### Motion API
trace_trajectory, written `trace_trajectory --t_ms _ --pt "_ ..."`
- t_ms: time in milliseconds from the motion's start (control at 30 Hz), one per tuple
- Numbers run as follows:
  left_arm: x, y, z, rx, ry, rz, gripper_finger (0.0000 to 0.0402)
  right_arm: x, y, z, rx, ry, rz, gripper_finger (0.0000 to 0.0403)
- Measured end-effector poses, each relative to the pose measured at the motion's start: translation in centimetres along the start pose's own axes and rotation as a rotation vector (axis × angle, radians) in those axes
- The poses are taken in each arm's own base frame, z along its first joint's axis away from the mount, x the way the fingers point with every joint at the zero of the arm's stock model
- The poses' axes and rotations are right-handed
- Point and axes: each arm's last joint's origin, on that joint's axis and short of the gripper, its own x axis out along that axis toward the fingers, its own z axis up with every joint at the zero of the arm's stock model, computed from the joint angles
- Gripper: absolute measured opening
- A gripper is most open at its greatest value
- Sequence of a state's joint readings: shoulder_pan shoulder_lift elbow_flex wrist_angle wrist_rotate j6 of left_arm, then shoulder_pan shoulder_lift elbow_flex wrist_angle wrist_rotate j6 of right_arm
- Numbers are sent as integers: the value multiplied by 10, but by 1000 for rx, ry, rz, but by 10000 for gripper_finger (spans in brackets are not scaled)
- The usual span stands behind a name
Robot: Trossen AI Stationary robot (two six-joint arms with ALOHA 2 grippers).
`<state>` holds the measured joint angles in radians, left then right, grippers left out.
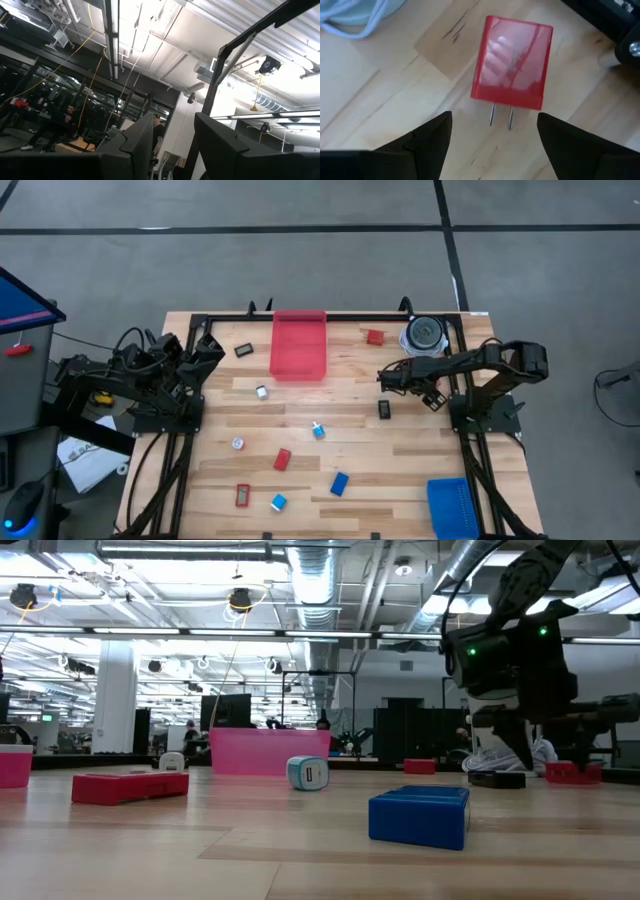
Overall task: Pick & Place Office items
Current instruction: Put the bottom red charger adapter into the red bin
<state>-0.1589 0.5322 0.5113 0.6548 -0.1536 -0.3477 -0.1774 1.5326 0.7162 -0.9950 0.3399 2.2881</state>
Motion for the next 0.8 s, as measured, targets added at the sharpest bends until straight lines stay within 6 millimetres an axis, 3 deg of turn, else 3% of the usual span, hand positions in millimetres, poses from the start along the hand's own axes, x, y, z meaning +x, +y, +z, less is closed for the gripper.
trace_trajectory --t_ms 500,800 --pt "0 0 0 3 -1 3 143 -4 -6 9 -16 -16 -49 285" --pt "0 0 0 0 -1 3 143 15 -8 18 43 -35 -71 286"
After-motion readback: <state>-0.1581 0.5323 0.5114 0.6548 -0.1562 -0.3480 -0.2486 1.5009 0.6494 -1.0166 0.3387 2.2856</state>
